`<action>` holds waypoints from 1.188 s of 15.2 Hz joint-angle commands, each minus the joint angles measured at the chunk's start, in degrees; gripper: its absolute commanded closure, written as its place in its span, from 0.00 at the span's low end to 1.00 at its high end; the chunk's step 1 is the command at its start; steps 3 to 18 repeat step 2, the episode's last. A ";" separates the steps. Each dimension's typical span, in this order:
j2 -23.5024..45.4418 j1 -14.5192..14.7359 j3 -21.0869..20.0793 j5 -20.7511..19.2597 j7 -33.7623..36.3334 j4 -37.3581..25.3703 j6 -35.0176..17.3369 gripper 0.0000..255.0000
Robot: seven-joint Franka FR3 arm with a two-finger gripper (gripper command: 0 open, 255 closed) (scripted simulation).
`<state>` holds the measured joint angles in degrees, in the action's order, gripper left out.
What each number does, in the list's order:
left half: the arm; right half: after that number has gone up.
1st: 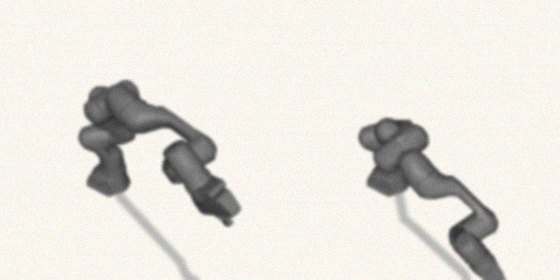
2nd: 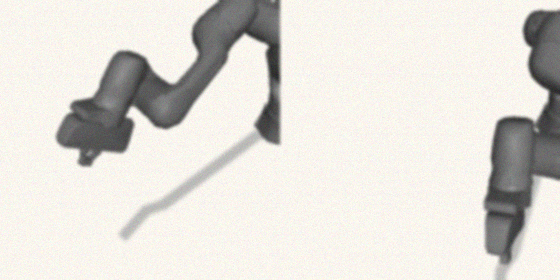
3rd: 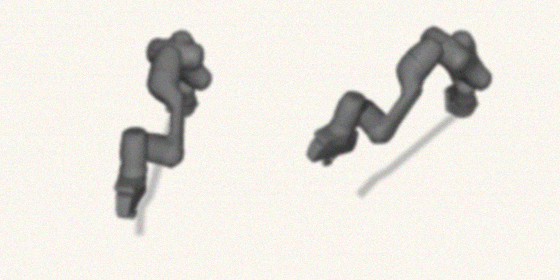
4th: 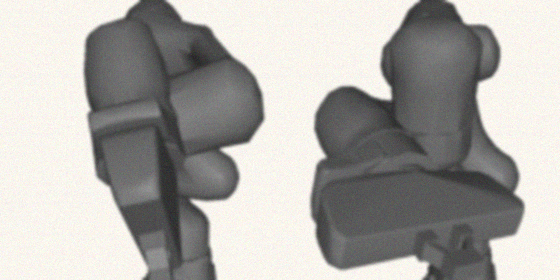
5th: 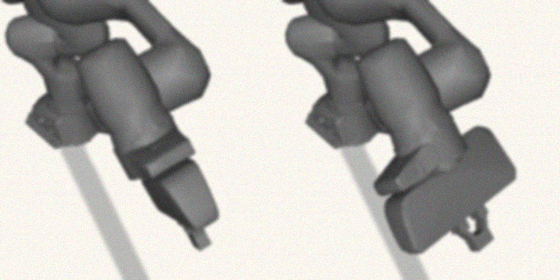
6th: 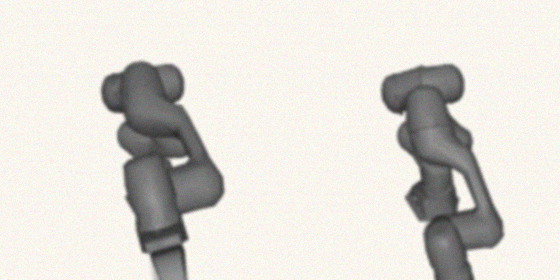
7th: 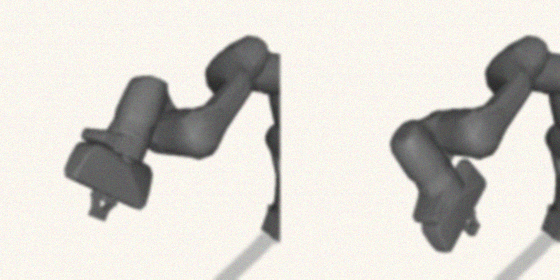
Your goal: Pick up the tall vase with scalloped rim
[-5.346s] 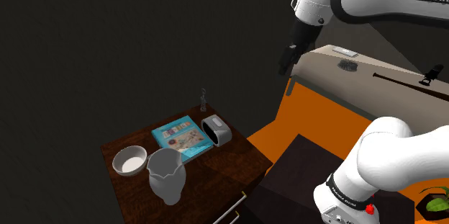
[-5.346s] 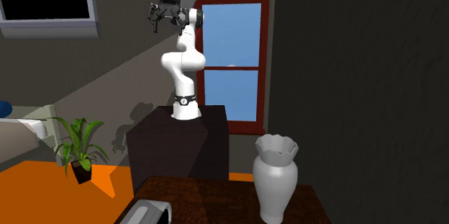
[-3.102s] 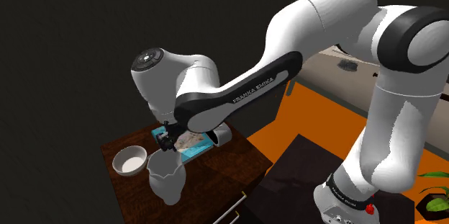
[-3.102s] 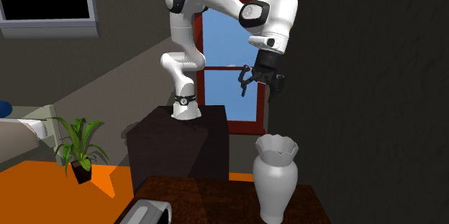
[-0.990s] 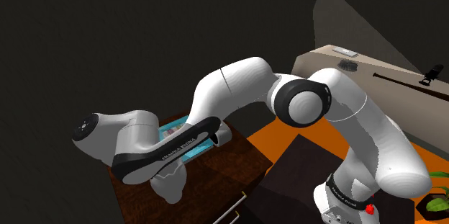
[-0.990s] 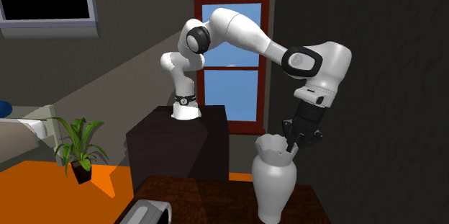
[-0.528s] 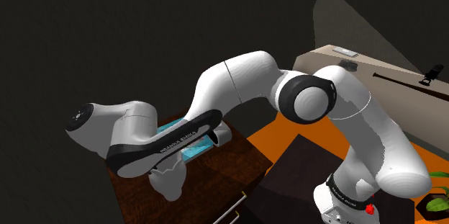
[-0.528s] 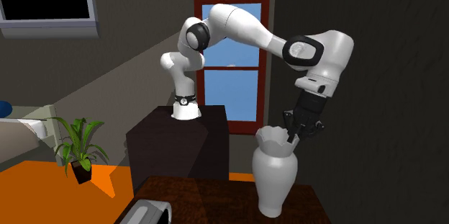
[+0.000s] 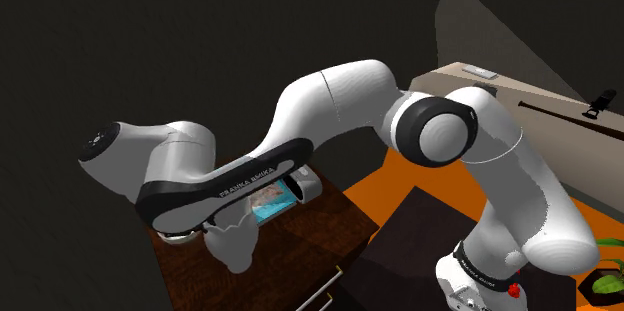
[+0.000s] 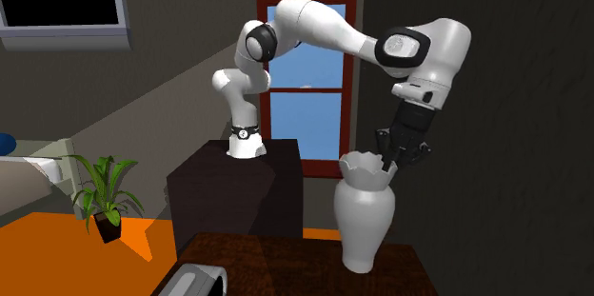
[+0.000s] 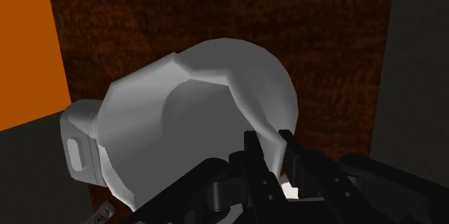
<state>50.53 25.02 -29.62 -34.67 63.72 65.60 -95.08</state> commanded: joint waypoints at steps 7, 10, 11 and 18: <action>-0.39 0.07 -0.11 0.14 -0.20 -0.40 0.68 1.00; -0.39 0.07 -0.11 0.14 -0.20 -0.40 0.68 1.00; -0.39 0.07 -0.11 0.14 -0.20 -0.40 0.68 1.00; -0.39 0.07 -0.11 0.14 -0.20 -0.40 0.68 1.00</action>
